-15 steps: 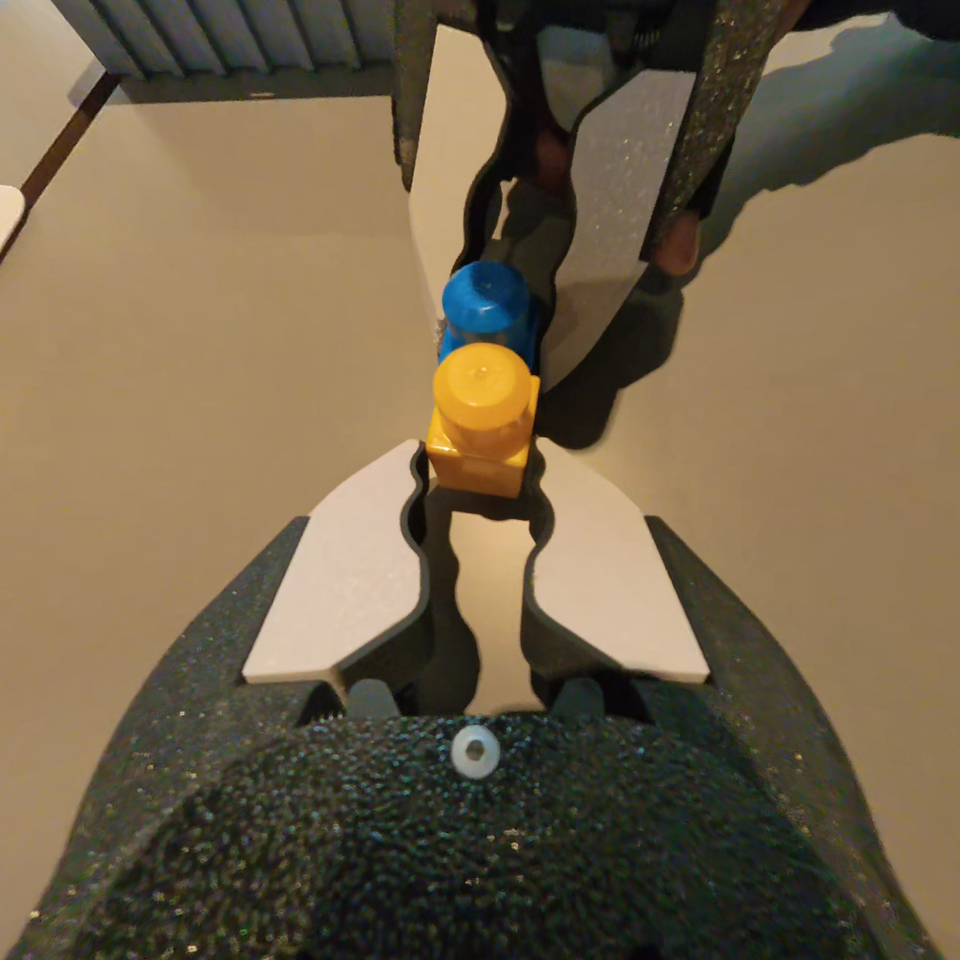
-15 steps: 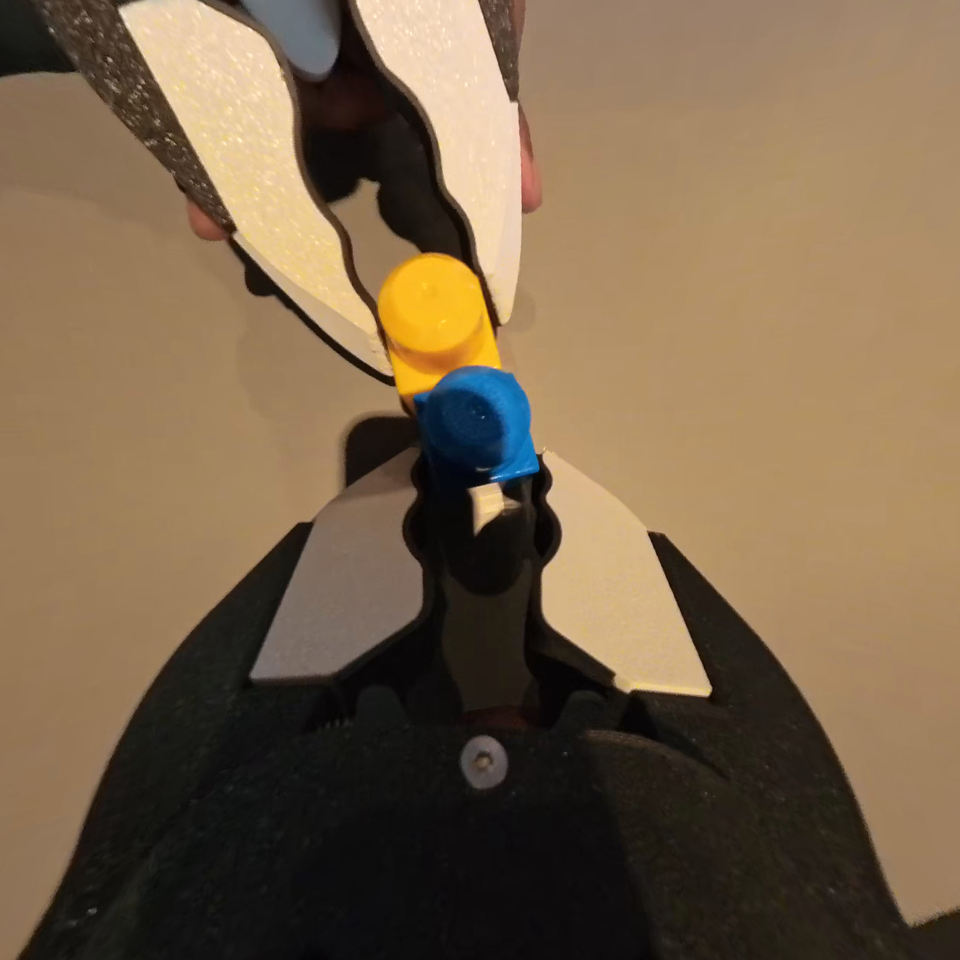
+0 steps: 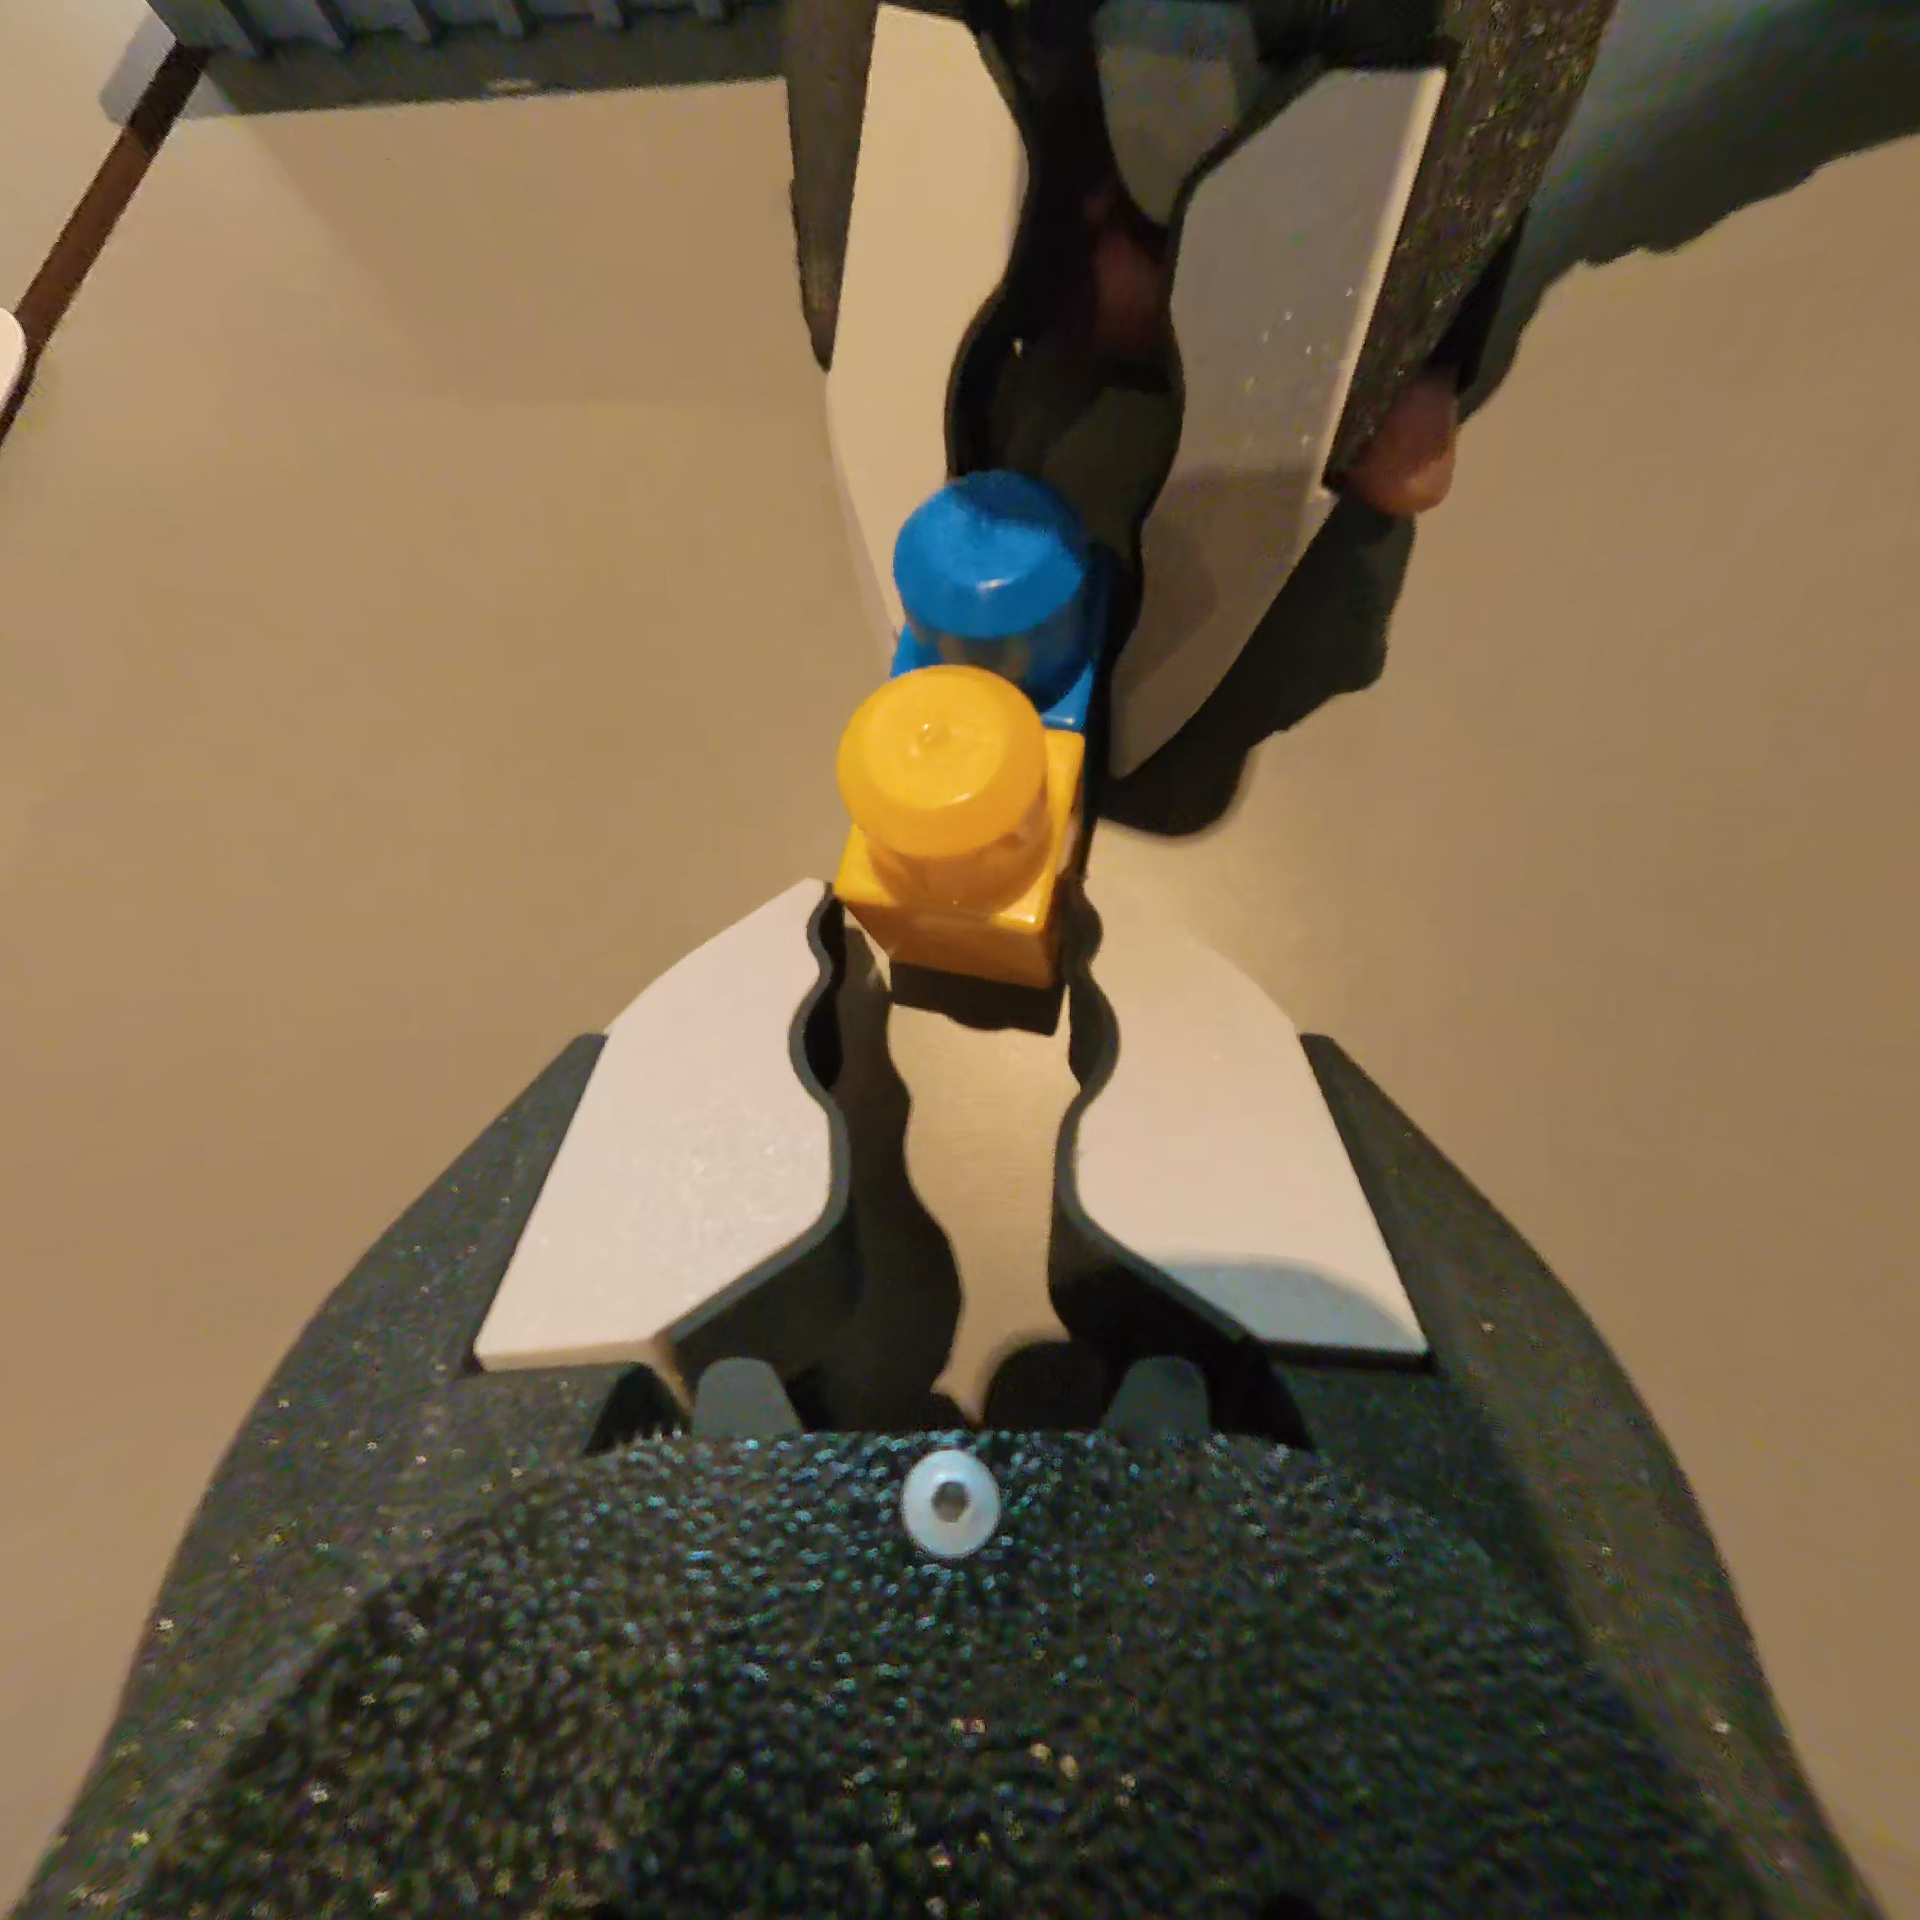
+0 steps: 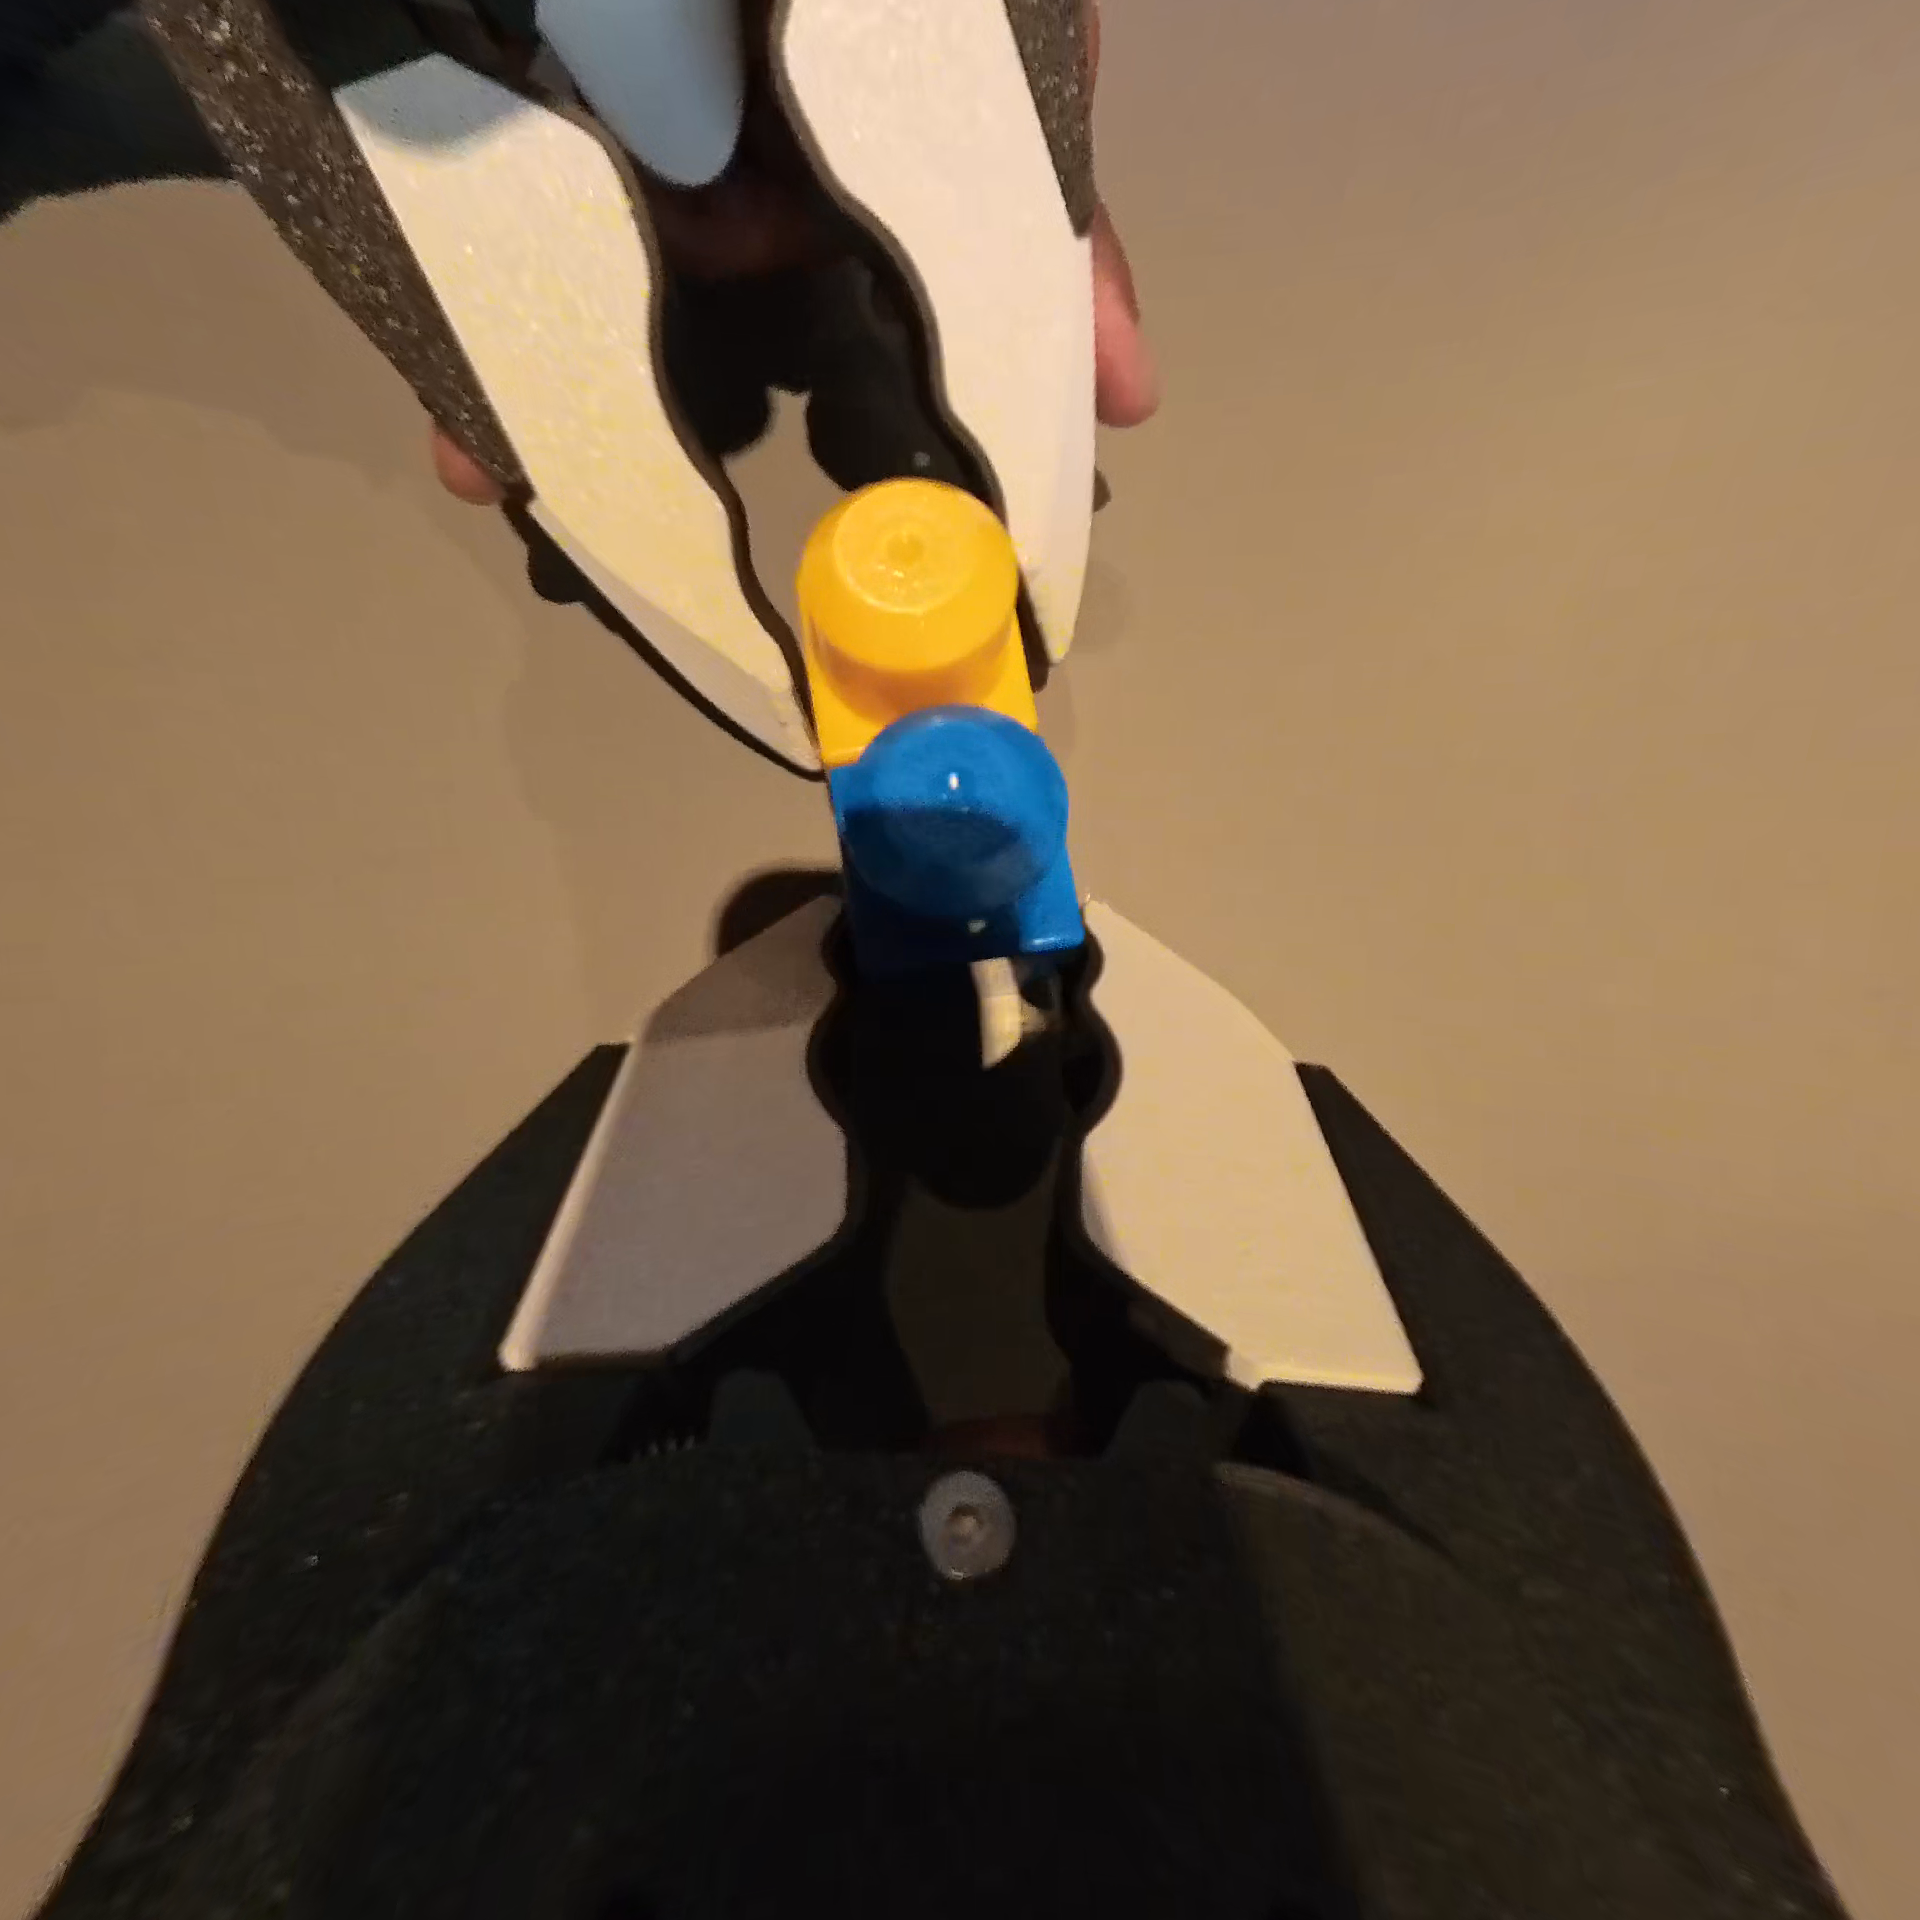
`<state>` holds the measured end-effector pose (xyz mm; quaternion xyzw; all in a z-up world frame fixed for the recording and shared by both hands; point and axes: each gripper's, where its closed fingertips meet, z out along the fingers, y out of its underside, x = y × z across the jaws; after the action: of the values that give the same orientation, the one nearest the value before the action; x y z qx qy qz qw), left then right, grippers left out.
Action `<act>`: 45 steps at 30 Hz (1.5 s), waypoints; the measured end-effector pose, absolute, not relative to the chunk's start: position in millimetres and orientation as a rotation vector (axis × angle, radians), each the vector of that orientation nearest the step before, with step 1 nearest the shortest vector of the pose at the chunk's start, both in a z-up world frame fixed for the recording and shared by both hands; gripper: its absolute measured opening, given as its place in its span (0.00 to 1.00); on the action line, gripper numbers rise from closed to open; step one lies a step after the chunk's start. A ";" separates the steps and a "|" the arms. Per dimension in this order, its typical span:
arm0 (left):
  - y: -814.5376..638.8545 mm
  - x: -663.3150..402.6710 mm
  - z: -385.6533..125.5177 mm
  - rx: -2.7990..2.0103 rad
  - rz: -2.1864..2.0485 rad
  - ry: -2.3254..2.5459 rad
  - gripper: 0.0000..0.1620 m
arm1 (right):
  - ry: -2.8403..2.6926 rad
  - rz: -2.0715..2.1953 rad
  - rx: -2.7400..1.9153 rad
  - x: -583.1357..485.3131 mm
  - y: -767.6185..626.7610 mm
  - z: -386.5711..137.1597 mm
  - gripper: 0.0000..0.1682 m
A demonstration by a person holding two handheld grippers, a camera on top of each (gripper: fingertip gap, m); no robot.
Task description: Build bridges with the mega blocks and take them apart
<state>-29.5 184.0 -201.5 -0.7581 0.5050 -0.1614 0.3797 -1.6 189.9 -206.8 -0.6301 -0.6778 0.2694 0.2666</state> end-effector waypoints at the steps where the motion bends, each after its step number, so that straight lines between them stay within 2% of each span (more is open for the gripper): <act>1: 183.8 -29.9 -201.5 -1.938 -0.415 1.288 0.25 | -1.827 0.728 -1.704 -1.6 190.1 -206.9 0.23; 14: 161.3 -57.0 -185.5 -1.922 -0.345 1.104 0.33 | -1.824 0.723 -1.722 20.9 181.8 -208.9 0.46; 19: 127.6 -118.5 -100.8 -1.747 -0.418 0.698 0.32 | -1.805 0.782 -1.694 34.4 162.1 -203.0 0.49; 23: 117.0 -229.7 -32.4 -1.716 -0.161 0.464 0.32 | -1.742 0.854 -1.655 41.2 153.1 -192.5 0.48; 28: 134.0 -343.2 -3.5 -1.885 0.081 0.341 0.35 | -1.722 0.899 -1.672 41.9 154.0 -190.3 0.46; 32: 186.1 -383.5 -24.4 -2.054 0.170 0.410 0.33 | -1.723 0.910 -1.668 41.9 153.4 -189.7 0.45; 35: 236.4 -418.4 -68.2 -2.208 0.413 0.672 0.31 | -1.726 0.921 -1.676 41.8 153.1 -190.0 0.44; 39: 278.4 -448.0 -126.2 -2.305 0.454 1.024 0.30 | -1.710 0.944 -1.680 42.3 153.8 -188.2 0.43; 45: 306.7 -471.0 -153.6 -2.383 0.405 1.009 0.24 | -1.708 0.992 -1.685 42.6 152.6 -185.9 0.42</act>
<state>-471.0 306.7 -153.6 -0.8788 0.3723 0.1493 0.2584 42.6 152.6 -185.9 -0.6250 -0.6335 0.3681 0.2694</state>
